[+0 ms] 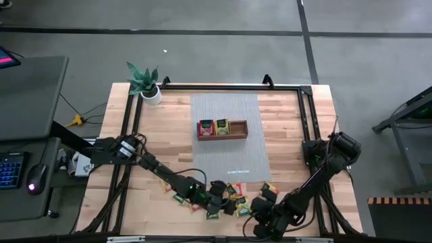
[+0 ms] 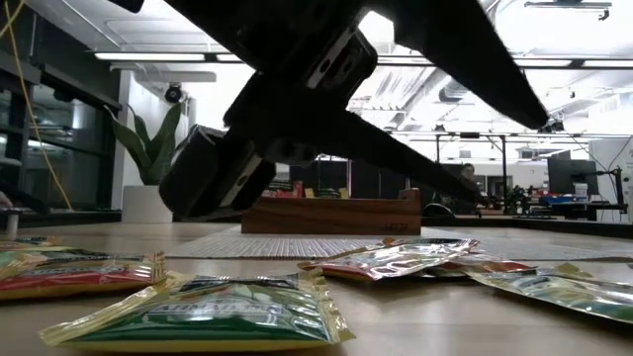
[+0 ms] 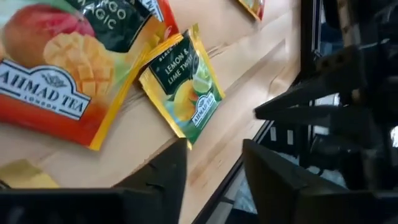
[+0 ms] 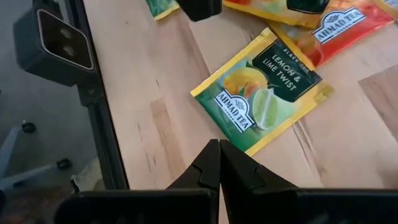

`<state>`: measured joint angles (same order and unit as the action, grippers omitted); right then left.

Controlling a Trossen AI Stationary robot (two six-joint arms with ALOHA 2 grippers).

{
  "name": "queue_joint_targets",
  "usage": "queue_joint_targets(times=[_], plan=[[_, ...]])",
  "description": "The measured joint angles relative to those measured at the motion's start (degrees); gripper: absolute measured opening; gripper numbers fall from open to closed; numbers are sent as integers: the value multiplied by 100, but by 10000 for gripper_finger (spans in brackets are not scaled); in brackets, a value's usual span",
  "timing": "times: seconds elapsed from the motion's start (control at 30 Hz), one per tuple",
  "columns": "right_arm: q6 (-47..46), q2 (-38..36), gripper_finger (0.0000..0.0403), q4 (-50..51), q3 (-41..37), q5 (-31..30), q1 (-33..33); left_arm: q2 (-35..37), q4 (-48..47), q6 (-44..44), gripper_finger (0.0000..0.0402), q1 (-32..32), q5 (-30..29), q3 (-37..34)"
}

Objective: Pick & Place Tea
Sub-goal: Put the yellow tea bag into the middle section of the wooden organizer

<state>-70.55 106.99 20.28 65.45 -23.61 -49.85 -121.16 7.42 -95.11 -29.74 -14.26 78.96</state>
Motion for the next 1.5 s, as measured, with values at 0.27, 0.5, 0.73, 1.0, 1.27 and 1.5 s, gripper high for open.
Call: queue_joint_targets(times=[0.27, 0.5, 0.73, 1.0, 1.27, 1.5], plan=[[251, 183, 0, -254, 0, -23, 145, 0, 8, -214, 195, 140, 118, 0], [381, 186, 0, -293, -55, -39, 265, 2, -78, -295, 195, 127, 133, 0], [-21, 186, 0, -1117, -682, 75, 225, 2, -164, -309, 195, 127, 126, 0], [-264, 178, 0, -1566, -997, 83, 167, -85, -86, -459, 195, 139, 124, 1], [-115, 178, 0, -1576, -1001, 51, 221, -433, 341, -912, 195, 201, 454, 15], [-97, 178, 0, -1630, -1014, 28, 221, -437, 306, -925, 195, 345, 331, 24]])
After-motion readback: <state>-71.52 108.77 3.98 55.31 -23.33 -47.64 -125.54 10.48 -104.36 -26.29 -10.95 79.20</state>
